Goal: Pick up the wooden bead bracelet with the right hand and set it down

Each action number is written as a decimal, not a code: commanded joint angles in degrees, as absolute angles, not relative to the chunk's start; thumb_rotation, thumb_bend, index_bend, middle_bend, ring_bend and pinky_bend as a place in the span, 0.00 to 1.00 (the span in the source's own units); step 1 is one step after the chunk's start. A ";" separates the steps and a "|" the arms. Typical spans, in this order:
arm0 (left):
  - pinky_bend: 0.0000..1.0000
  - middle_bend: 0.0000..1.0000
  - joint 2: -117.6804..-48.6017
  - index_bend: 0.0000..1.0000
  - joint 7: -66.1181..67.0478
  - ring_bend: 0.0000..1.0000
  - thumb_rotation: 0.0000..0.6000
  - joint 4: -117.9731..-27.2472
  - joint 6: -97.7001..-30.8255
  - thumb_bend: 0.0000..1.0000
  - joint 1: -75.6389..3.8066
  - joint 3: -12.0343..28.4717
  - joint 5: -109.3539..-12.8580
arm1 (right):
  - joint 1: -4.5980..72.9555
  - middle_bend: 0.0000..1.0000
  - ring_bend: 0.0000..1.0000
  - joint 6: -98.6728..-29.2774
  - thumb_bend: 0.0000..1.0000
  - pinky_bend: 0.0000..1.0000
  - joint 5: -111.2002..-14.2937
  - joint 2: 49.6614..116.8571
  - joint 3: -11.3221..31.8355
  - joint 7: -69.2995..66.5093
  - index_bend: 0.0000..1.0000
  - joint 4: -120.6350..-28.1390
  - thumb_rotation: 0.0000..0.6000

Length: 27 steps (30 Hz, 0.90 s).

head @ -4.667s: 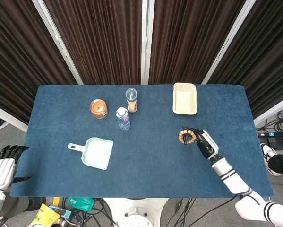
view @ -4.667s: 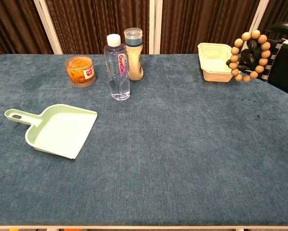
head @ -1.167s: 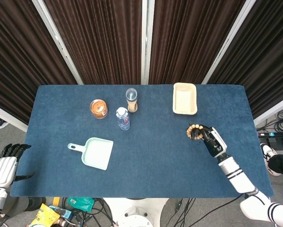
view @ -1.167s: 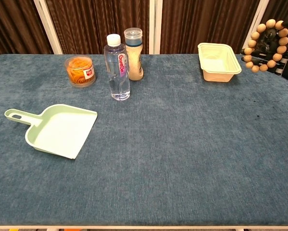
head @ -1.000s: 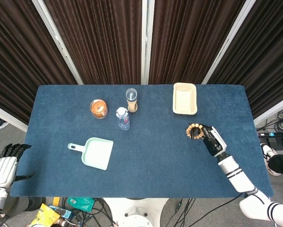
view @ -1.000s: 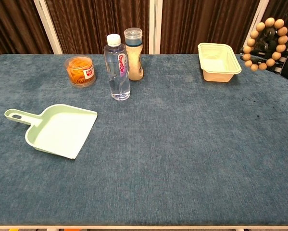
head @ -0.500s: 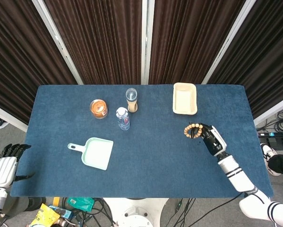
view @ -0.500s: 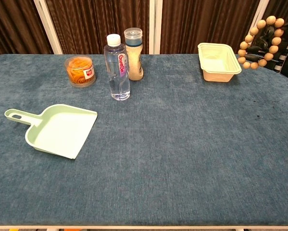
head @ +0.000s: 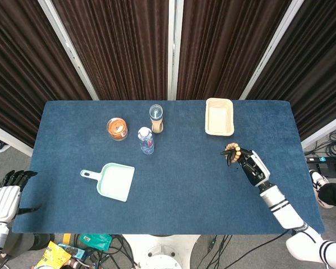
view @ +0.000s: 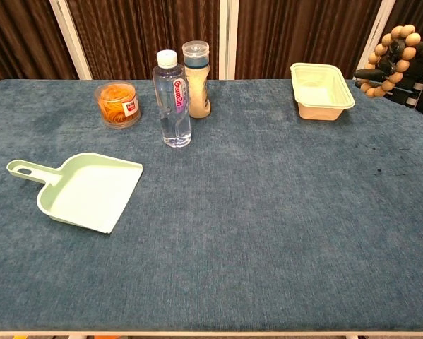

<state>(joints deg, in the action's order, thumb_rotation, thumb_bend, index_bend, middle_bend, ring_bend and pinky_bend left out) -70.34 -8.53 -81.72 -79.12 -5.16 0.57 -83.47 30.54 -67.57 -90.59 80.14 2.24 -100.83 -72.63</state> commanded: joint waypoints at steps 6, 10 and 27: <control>0.06 0.16 -70.24 0.19 -8.51 0.09 1.00 -81.81 -79.03 0.00 -5.23 0.63 -83.42 | 30.92 0.60 0.29 -66.86 0.37 0.04 -90.49 80.20 2.15 -100.67 0.50 -72.63 0.43; 0.06 0.16 -70.17 0.19 -8.41 0.09 1.00 -81.90 -78.92 0.00 -5.27 0.61 -83.36 | 30.87 0.60 0.29 -67.20 0.27 0.04 -90.72 80.29 2.06 -100.70 0.50 -72.68 0.36; 0.06 0.16 -70.34 0.19 -8.69 0.09 1.00 -81.62 -78.98 0.00 -5.20 0.67 -83.21 | 30.23 0.65 0.33 -68.64 0.50 0.04 -90.37 81.03 2.26 -99.65 0.66 -71.95 0.30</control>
